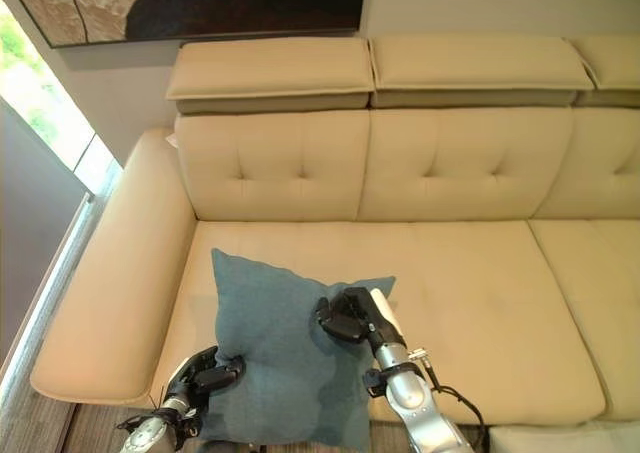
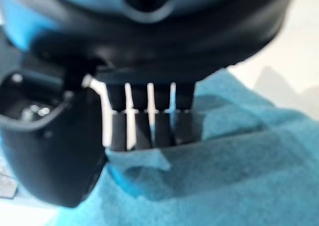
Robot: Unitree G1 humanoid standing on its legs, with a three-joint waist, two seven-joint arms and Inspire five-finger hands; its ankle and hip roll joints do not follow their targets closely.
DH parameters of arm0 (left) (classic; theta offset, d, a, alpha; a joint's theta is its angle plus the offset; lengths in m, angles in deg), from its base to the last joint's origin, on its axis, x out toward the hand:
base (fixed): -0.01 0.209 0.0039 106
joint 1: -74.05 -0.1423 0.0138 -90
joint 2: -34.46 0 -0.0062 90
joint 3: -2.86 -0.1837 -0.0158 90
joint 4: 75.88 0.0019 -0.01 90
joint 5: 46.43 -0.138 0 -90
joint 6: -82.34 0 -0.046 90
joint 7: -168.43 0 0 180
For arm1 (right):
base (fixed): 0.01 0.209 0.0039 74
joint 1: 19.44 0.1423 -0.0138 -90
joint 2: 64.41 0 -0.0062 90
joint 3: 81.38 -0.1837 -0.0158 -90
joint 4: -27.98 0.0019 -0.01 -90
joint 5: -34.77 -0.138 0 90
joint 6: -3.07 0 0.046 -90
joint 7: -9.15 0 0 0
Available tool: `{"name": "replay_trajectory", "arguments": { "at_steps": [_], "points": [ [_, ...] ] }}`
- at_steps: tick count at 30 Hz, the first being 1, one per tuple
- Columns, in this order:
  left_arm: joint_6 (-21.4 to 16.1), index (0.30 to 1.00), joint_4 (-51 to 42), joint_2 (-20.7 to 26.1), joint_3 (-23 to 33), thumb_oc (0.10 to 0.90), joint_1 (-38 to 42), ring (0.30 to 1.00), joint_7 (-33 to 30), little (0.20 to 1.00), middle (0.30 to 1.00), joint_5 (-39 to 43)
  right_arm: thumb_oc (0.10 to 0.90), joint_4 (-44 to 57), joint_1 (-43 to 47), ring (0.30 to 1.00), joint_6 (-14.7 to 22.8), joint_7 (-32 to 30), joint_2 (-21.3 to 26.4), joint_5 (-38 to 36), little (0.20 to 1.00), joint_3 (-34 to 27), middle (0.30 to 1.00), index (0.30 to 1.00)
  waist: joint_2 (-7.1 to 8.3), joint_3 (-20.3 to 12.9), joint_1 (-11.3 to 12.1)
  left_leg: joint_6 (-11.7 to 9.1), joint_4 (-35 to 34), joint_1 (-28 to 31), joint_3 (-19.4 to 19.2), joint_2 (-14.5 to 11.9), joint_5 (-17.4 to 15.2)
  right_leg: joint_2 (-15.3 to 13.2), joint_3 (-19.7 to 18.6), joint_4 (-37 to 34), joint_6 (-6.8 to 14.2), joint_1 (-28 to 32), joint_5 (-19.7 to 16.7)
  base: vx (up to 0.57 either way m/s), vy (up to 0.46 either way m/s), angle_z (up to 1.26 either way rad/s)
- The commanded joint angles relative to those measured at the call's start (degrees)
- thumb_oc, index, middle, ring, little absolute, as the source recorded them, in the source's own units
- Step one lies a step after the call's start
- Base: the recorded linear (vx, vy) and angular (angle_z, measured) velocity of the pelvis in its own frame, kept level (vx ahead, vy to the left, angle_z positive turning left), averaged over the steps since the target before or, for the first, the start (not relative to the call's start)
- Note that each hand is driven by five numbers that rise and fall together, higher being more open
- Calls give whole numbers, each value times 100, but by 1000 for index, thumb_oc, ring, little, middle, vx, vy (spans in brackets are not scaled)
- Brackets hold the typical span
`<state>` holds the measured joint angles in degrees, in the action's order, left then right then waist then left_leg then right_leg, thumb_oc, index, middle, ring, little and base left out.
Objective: Pick up all the scattered cushions and arrange them neatly on the sofa.
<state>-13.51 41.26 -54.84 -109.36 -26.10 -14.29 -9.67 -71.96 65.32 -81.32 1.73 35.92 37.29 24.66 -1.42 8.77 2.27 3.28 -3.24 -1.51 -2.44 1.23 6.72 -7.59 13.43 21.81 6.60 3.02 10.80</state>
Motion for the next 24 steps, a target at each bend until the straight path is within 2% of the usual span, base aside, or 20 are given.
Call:
{"name": "replay_trajectory", "arguments": {
  "at_steps": [1, 3, 4, 6, 7, 8, 11, 14, 17, 19, 20, 21, 22, 24],
  "points": [
    [-426, 300, -576, 45, 142, 400, 235, 300, 444, 300, 300, -130, 400, 1097, 356, 300, 827, 73, -208, 133, 300, -119, 300, 300, 140, -419, 29, 272, 126, 193, 217, 373, -597, -245, -262, 1077, 197, -559, -1764, 251, 87, 34],
    [-426, 300, -625, 126, 142, 400, 253, 300, 457, 300, 300, -182, 400, 1100, 382, 300, 833, 62, -171, 202, 300, -146, 300, 300, 132, -467, 40, 206, 27, 285, 222, 312, -635, -575, -59, 552, 183, -582, -1713, 208, -16, 29],
    [-418, 300, -613, 152, 127, 400, 268, 300, 489, 300, 300, -197, 400, 1090, 431, 300, 823, 80, -136, 219, 300, -156, 300, 300, 123, -488, 28, 170, -13, 316, 264, 276, -646, -644, -27, 288, 158, -604, -1660, 168, -83, 15],
    [-428, 300, -611, 208, 105, 400, 343, 300, 523, 300, 300, -320, 400, 1039, 560, 300, 767, 67, -16, 360, 300, -200, 300, 300, 203, -515, -12, 78, -91, 451, 353, 274, -724, -607, -155, -708, 173, -560, -1667, 233, -152, 7],
    [-427, 300, -630, 306, 93, 400, 454, 300, 522, 300, 300, -586, 400, 985, 679, 300, 733, -25, 121, 558, 300, -300, 300, 300, 343, -532, -40, 20, -113, 499, 432, 318, -758, -498, -446, -1311, 304, -491, -1794, 195, -144, 9],
    [-426, 300, -629, 307, 94, 400, 456, 300, 522, 300, 300, -587, 400, 982, 683, 300, 734, -27, 119, 559, 300, -299, 300, 300, 341, -529, -38, 21, -113, 501, 430, 316, -759, -495, -446, -1335, 306, -478, -1809, 152, -125, 24],
    [-421, 300, -648, 422, 83, 400, 752, 300, 478, 300, 300, -1034, 400, 863, 1066, 300, 686, -153, 367, 781, 300, -440, 300, 300, 500, -631, 39, -25, -176, 505, 424, 312, -849, -390, -479, -1680, 303, -323, -1759, 107, -117, 30],
    [-417, 300, -1032, 615, 94, 400, 1087, 300, 461, 300, 300, -1120, 400, 823, 1537, 300, 603, -249, 631, 786, 300, -600, 300, 300, 513, -585, 82, -73, -176, 335, 452, 265, -860, -296, -449, -1898, 252, -369, -1648, 6, -133, 7],
    [-429, 300, -1272, 707, 106, 400, 1342, 300, 434, 300, 300, -1108, 400, 785, 1837, 300, 570, -320, 780, 768, 300, -674, 300, 300, 488, -513, 92, -103, -176, 162, 483, 230, -845, -247, -390, -2028, 210, -442, -1569, -76, -99, 7],
    [-439, 300, -1450, 753, 86, 400, 1583, 300, 395, 300, 300, -1082, 400, 799, 2111, 300, 532, -375, 956, 852, 300, -702, 300, 300, 456, -409, 100, -129, -176, -8, 498, 204, -823, -210, -357, -2085, 181, -542, -1510, -158, -78, 0],
    [-492, 300, -1565, 760, 60, 400, 1945, 300, 333, 300, 300, -1066, 400, 733, 2556, 300, 505, -465, 1091, 895, 300, -661, 300, 300, 390, -246, 103, -148, -176, -297, 516, 171, -752, -175, -345, -2133, 135, -751, -1486, -142, -57, -2],
    [-492, 300, -1564, 759, 62, 400, 1947, 300, 333, 300, 300, -1066, 400, 729, 2561, 300, 506, -466, 1092, 895, 300, -658, 300, 300, 390, -250, 102, -149, -176, -304, 516, 171, -750, -175, -345, -2130, 134, -759, -1485, -321, -106, -4],
    [-561, 300, -1675, 786, -12, 400, 2453, 300, 237, 300, 300, -1017, 400, 631, 3165, 300, 452, -622, 1162, 929, 300, -532, 300, 300, 309, -54, 90, -166, -164, -619, 515, 158, -658, -133, -404, -2112, 86, -1068, -1485, -280, -54, -2],
    [-659, 300, -1709, 866, -50, 400, 3048, 300, 68, 300, 300, -970, 400, 442, 3927, 300, 349, -786, 1333, 963, 300, -383, 300, 300, 224, 100, 83, -184, -126, -999, 493, 170, -549, -95, -490, -2037, 37, -1459, -1499, -321, -45, -4]
  ]
}}
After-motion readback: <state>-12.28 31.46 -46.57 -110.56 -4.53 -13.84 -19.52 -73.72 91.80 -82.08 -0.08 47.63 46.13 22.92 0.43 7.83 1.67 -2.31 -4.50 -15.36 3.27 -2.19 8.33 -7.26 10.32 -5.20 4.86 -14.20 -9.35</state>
